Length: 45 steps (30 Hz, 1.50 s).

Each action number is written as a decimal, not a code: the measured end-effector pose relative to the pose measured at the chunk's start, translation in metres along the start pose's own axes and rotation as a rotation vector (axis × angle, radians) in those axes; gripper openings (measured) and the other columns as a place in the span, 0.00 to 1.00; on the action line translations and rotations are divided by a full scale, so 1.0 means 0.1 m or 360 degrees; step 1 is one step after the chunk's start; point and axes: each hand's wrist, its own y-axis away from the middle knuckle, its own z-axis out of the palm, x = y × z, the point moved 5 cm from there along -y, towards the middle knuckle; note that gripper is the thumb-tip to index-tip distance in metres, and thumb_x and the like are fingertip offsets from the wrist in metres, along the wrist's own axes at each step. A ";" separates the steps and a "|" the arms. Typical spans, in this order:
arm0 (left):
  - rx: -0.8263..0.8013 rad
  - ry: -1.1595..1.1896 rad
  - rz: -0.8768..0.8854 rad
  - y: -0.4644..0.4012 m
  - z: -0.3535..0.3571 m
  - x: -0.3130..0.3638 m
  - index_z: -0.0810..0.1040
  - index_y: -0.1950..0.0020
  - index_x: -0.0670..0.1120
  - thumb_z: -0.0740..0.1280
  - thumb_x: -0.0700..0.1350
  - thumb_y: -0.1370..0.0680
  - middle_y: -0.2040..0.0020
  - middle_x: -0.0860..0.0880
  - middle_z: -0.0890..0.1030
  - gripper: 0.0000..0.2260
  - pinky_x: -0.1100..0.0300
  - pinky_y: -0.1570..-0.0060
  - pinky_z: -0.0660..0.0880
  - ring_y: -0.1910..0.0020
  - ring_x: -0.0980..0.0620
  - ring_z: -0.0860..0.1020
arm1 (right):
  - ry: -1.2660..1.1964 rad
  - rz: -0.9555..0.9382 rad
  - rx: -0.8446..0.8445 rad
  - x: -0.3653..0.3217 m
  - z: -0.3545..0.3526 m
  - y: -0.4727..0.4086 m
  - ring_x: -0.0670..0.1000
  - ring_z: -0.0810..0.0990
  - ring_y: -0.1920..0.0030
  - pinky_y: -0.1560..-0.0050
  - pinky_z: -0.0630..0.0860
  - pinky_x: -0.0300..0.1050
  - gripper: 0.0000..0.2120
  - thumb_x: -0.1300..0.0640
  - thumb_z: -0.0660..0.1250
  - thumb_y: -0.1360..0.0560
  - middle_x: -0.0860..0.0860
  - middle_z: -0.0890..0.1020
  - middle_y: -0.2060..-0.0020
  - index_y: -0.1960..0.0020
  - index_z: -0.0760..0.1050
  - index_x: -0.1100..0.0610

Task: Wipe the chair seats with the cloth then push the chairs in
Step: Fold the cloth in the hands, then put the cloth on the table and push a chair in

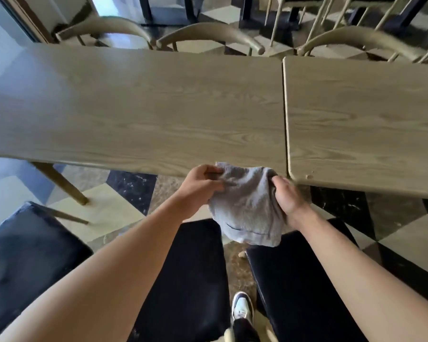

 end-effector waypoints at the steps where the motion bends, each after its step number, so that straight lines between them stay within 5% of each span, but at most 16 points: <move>1: -0.0018 0.0013 0.0019 -0.16 0.05 0.07 0.78 0.41 0.45 0.70 0.34 0.30 0.44 0.42 0.81 0.19 0.42 0.49 0.79 0.46 0.41 0.81 | -0.0045 0.0057 0.0033 -0.03 -0.05 -0.17 0.62 0.81 0.45 0.43 0.76 0.59 0.15 0.46 0.59 0.27 0.60 0.83 0.48 0.53 0.81 0.53; 5: 0.0005 -0.0046 0.0234 -0.81 0.22 0.38 0.77 0.40 0.46 0.68 0.29 0.27 0.46 0.45 0.82 0.19 0.51 0.51 0.79 0.50 0.46 0.81 | -0.0169 0.0170 0.0053 -0.22 -0.17 -0.86 0.59 0.84 0.49 0.47 0.81 0.57 0.14 0.48 0.61 0.21 0.60 0.85 0.48 0.46 0.82 0.53; 8: 0.0104 -0.0179 0.0334 -1.32 0.33 0.52 0.77 0.39 0.49 0.67 0.31 0.25 0.48 0.48 0.83 0.18 0.57 0.54 0.78 0.51 0.49 0.80 | -0.0084 0.0095 0.0061 -0.42 -0.24 -1.43 0.53 0.86 0.55 0.57 0.82 0.46 0.13 0.51 0.59 0.17 0.58 0.85 0.50 0.43 0.81 0.54; 11: 0.0109 -0.0344 0.0342 -1.79 0.50 0.50 0.70 0.29 0.55 0.67 0.36 0.22 0.40 0.47 0.79 0.25 0.53 0.51 0.79 0.48 0.47 0.80 | 0.0198 0.0024 0.0158 -0.45 -0.31 -1.92 0.58 0.80 0.42 0.41 0.77 0.51 0.15 0.53 0.57 0.17 0.59 0.81 0.40 0.35 0.76 0.55; 14: 0.0114 -0.0430 0.0341 -1.93 0.52 0.45 0.54 0.21 0.59 0.71 0.37 0.25 0.38 0.49 0.74 0.40 0.55 0.58 0.81 0.53 0.48 0.82 | 0.0468 -0.0158 0.0475 -0.53 -0.37 -2.06 0.58 0.78 0.46 0.56 0.65 0.44 0.13 0.53 0.59 0.18 0.58 0.80 0.46 0.39 0.74 0.59; 16: 0.0133 -0.0383 0.0379 -2.05 0.52 0.35 0.54 0.21 0.59 0.74 0.34 0.28 0.37 0.49 0.74 0.45 0.53 0.62 0.82 0.56 0.48 0.83 | 0.0565 -0.0204 0.0637 -0.52 -0.40 -2.10 0.58 0.76 0.52 0.59 0.62 0.46 0.15 0.48 0.60 0.19 0.56 0.79 0.52 0.41 0.74 0.59; 20: 0.0187 -0.0383 0.0517 -2.05 0.44 0.25 0.57 0.21 0.55 0.73 0.33 0.29 0.38 0.54 0.75 0.43 0.67 0.69 0.76 0.66 0.64 0.80 | 0.0307 -0.0234 0.0681 -0.47 -0.40 -2.02 0.49 0.74 0.63 0.68 0.63 0.44 0.18 0.40 0.61 0.22 0.47 0.77 0.60 0.44 0.71 0.54; 22: 0.0297 -0.0709 0.0579 -1.99 0.43 0.26 0.59 0.22 0.54 0.70 0.38 0.28 0.36 0.54 0.76 0.38 0.63 0.57 0.78 0.56 0.64 0.78 | 0.0331 -0.0326 0.0706 -0.49 -0.39 -1.91 0.44 0.74 0.63 0.69 0.64 0.38 0.20 0.39 0.63 0.23 0.45 0.78 0.58 0.39 0.71 0.52; 25: 0.0348 -0.1196 0.0708 -1.87 0.47 0.22 0.60 0.22 0.49 0.67 0.43 0.24 0.32 0.47 0.73 0.31 0.48 0.35 0.69 0.38 0.46 0.71 | 0.0745 -0.0651 0.0792 -0.51 -0.32 -1.72 0.56 0.76 0.45 0.50 0.70 0.45 0.24 0.47 0.66 0.22 0.57 0.77 0.42 0.31 0.69 0.58; 28: 0.0263 -0.1457 0.0783 -1.66 0.54 0.14 0.57 0.21 0.49 0.62 0.50 0.20 0.30 0.44 0.69 0.29 0.46 0.33 0.66 0.32 0.43 0.66 | 0.1318 -0.0764 0.0825 -0.39 -0.16 -1.52 0.63 0.69 0.34 0.35 0.66 0.57 0.28 0.48 0.65 0.22 0.61 0.70 0.31 0.26 0.65 0.58; 31: 0.0236 -0.1713 0.0779 -1.44 0.52 0.07 0.54 0.21 0.51 0.58 0.55 0.18 0.27 0.46 0.67 0.27 0.47 0.35 0.68 0.32 0.44 0.66 | 0.1610 -0.0705 0.0624 -0.18 -0.01 -1.41 0.64 0.53 0.22 0.22 0.51 0.62 0.35 0.46 0.60 0.20 0.60 0.51 0.20 0.19 0.53 0.55; 36: 0.0239 -0.1951 0.0603 -0.91 0.29 -0.07 0.54 0.22 0.50 0.54 0.57 0.18 0.26 0.46 0.65 0.27 0.47 0.34 0.68 0.31 0.44 0.68 | 0.1914 -0.0715 0.0412 -0.08 0.18 -1.12 0.58 0.39 0.19 0.21 0.38 0.59 0.33 0.41 0.53 0.18 0.57 0.41 0.19 0.18 0.48 0.53; 41: 0.0299 -0.2009 0.0433 -0.22 -0.13 -0.27 0.57 0.23 0.48 0.55 0.58 0.19 0.28 0.45 0.67 0.26 0.46 0.33 0.66 0.31 0.43 0.69 | 0.1869 -0.0703 0.0121 -0.15 0.61 -0.50 0.54 0.38 0.19 0.28 0.30 0.52 0.31 0.40 0.47 0.17 0.54 0.43 0.18 0.18 0.49 0.51; 45: 0.0422 -0.1990 0.0390 0.42 -0.71 -0.29 0.61 0.25 0.49 0.56 0.57 0.20 0.29 0.44 0.69 0.25 0.45 0.34 0.66 0.31 0.42 0.69 | 0.1959 -0.0824 -0.0010 -0.34 1.13 0.20 0.56 0.44 0.19 0.22 0.36 0.57 0.31 0.40 0.46 0.18 0.56 0.49 0.18 0.18 0.51 0.51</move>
